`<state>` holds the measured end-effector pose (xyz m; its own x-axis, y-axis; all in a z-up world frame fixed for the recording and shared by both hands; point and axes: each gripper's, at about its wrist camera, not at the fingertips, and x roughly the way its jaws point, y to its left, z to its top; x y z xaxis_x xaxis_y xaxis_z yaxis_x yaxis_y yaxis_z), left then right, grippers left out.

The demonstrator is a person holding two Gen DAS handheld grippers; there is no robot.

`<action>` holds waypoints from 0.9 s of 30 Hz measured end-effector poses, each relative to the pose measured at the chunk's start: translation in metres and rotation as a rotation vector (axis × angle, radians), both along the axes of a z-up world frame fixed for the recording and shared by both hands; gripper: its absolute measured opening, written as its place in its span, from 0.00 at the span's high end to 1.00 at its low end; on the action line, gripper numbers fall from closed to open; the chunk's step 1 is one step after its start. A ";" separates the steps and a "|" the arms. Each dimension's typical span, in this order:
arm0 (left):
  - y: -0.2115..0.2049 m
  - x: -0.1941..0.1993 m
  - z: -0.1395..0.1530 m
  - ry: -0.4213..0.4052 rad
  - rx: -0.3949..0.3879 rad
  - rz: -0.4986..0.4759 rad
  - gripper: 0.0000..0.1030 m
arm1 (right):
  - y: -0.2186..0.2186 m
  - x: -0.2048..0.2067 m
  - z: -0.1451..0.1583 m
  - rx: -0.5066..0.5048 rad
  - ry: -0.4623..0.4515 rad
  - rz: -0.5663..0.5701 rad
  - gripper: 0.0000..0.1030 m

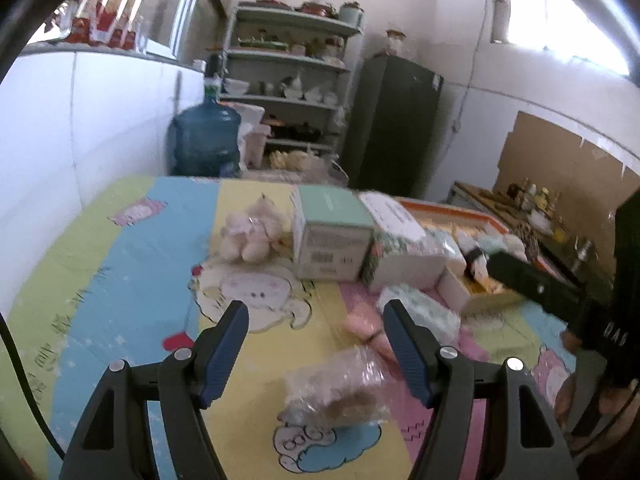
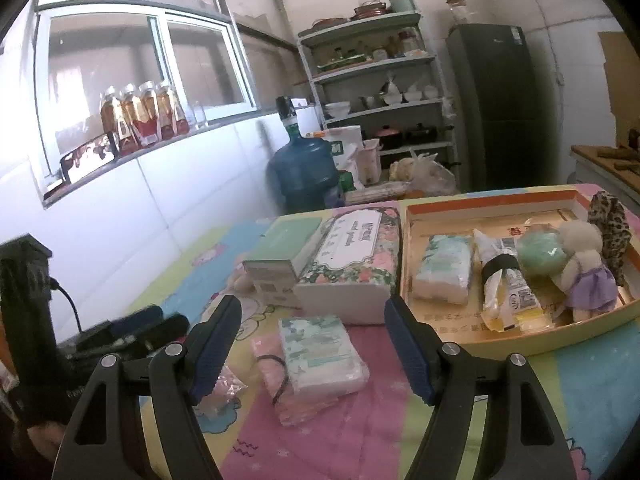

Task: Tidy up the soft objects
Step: 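Grasp the clear bag of bread with the left gripper while the right grasps the floral tissue pack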

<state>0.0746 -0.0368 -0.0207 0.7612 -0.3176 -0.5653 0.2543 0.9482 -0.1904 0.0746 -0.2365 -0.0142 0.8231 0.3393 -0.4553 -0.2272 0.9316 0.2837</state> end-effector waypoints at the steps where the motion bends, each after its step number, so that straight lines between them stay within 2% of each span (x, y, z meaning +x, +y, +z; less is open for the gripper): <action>1: -0.002 0.001 -0.005 0.014 0.003 -0.007 0.32 | 0.001 0.000 0.001 0.000 0.001 0.001 0.27; 7: -0.012 0.003 -0.026 0.063 0.028 -0.021 0.32 | 0.005 0.001 -0.001 -0.010 0.011 0.000 0.27; 17: -0.012 0.005 -0.043 0.127 -0.061 -0.096 0.33 | 0.010 0.007 -0.010 -0.009 0.044 0.028 0.27; 18: -0.012 0.005 -0.044 0.131 -0.066 -0.100 0.34 | 0.011 0.008 -0.011 -0.008 0.049 0.035 0.27; 21: -0.015 0.002 -0.046 0.128 -0.061 -0.119 0.48 | 0.014 0.013 -0.016 -0.016 0.069 0.053 0.27; 27: -0.010 -0.001 -0.046 0.110 -0.071 -0.116 0.50 | 0.022 0.024 -0.023 -0.055 0.103 0.083 0.27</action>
<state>0.0737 -0.0471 -0.0662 0.6519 -0.4419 -0.6163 0.3353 0.8969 -0.2884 0.0983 -0.2149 -0.0372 0.7412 0.3768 -0.5555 -0.2768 0.9255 0.2584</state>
